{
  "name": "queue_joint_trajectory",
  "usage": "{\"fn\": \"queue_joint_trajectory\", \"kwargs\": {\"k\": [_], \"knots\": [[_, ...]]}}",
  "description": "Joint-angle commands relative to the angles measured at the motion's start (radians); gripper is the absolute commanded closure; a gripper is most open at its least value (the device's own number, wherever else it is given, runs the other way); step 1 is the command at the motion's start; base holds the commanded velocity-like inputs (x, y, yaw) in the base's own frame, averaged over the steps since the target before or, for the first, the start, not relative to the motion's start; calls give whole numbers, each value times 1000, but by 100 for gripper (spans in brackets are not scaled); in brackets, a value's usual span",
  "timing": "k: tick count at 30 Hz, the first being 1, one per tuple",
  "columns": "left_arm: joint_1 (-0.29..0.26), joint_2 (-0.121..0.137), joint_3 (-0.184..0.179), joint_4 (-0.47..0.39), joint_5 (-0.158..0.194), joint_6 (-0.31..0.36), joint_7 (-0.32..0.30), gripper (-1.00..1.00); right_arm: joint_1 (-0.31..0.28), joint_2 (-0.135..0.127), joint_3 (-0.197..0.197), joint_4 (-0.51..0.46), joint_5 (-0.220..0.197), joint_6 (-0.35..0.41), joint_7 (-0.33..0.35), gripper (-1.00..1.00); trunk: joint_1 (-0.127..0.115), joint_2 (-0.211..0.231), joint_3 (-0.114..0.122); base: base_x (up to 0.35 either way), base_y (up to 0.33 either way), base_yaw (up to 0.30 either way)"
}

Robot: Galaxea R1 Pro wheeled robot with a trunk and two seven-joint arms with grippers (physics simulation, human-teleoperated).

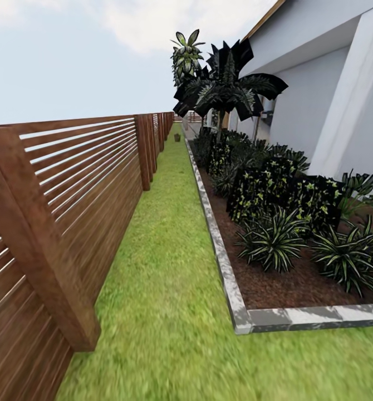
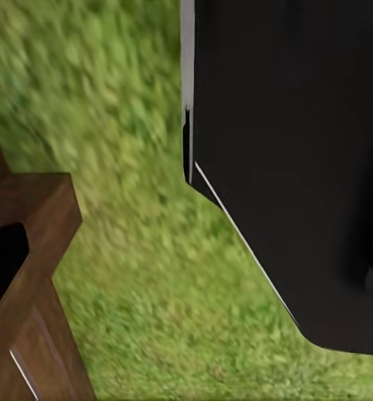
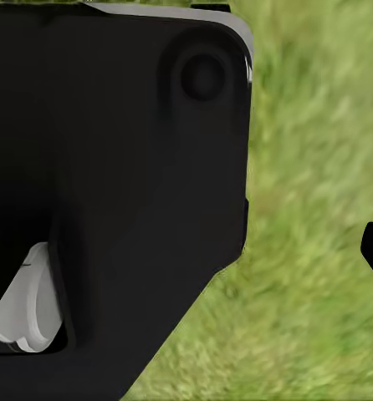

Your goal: Take the three Easter eggs out of the wicker basket on the lawn in the garden, then place them on the lawn next to a single tree (choose any tree) so that all three eggs are next to the same tree and none are left in the basket.

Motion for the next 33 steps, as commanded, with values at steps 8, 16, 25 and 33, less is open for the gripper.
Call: {"fn": "queue_joint_trajectory", "kwargs": {"k": [8,16,25,33], "knots": [[0,0,0,-1,0,0,0,-100,0,0,0,0,0,0,0,-100,1,-1,7,314,131,0],[0,0,0,-1,0,0,0,-100,0,0,0,0,0,0,0,-100,1,-1,7,316,108,0],[0,0,0,-1,0,0,0,-100,0,0,0,0,0,0,0,-100,1,-1,13,323,6,-99],[0,0,0,-1,0,0,0,-100,0,0,0,0,0,0,0,-100,1,-1,22,323,0,-141]]}}
